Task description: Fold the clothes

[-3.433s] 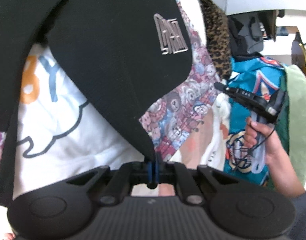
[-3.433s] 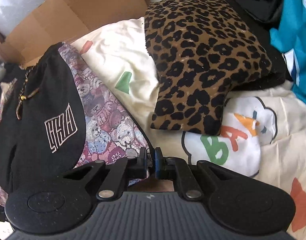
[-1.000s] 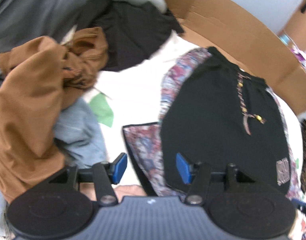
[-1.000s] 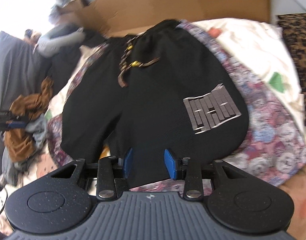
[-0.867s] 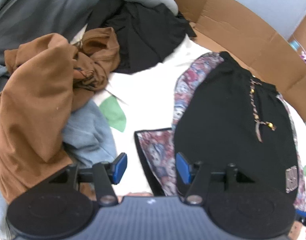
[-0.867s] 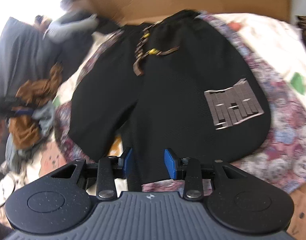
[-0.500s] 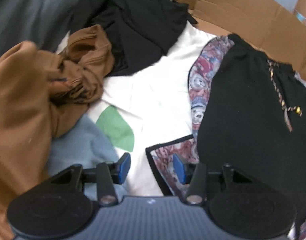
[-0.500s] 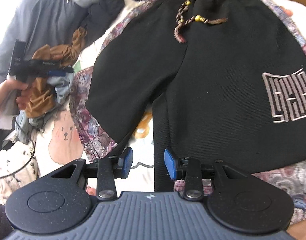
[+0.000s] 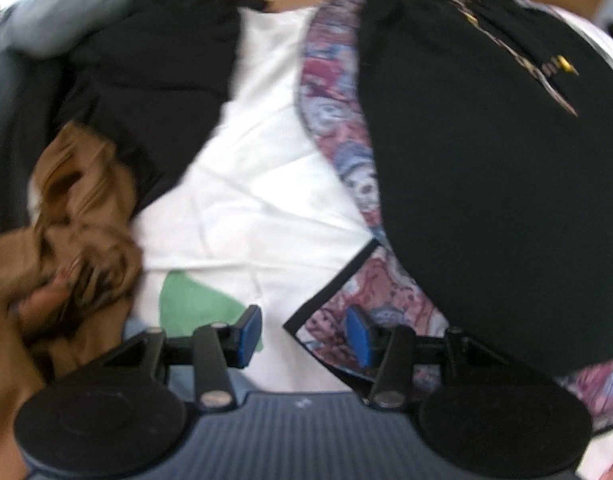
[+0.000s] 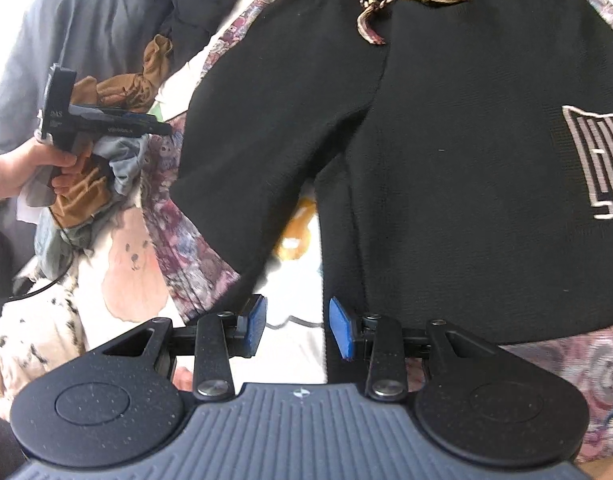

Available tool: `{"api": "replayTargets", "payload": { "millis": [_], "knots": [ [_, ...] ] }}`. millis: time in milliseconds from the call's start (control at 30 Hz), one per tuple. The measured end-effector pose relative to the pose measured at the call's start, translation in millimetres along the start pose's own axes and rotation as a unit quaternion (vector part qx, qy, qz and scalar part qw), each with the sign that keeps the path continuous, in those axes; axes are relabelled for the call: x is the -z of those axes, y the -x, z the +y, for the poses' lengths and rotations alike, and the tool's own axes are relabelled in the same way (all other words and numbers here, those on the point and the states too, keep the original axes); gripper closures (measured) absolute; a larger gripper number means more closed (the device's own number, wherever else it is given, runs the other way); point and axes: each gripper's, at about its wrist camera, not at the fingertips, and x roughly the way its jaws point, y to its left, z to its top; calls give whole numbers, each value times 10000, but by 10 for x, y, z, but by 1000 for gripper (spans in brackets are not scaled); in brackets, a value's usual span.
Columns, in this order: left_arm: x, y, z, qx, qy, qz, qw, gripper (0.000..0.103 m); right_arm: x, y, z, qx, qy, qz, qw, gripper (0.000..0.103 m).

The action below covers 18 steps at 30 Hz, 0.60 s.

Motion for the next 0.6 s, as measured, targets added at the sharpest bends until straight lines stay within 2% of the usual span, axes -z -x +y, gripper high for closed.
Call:
{"api": "replayTargets", "payload": {
  "millis": [133, 200, 233, 300, 367, 533, 600],
  "knots": [
    [-13, -68, -29, 131, -339, 90, 9993, 59, -32, -134, 76, -199, -98, 75, 9997, 61],
    [1, -95, -49, 203, -488, 79, 9986, 66, -33, -202, 110, -262, -123, 143, 9995, 61],
    [23, -94, -87, 116, -682, 3, 9976, 68, -24, -234, 127, -286, -125, 180, 9994, 61],
    [60, -90, -149, 41, -959, -47, 9954, 82, -6, -285, 155, -324, -131, 241, 9991, 61],
    [74, -52, -166, 82, -994, -21, 9950, 93, 13, -319, 180, -360, -137, 300, 9988, 61],
    [174, 113, -199, 200, -996, 80, 9948, 95, 57, -387, 193, -416, -212, 389, 9982, 61],
    [240, 161, -108, 310, -644, 183, 9973, 95, 60, -407, 199, -443, -240, 405, 9979, 61]
  ]
}}
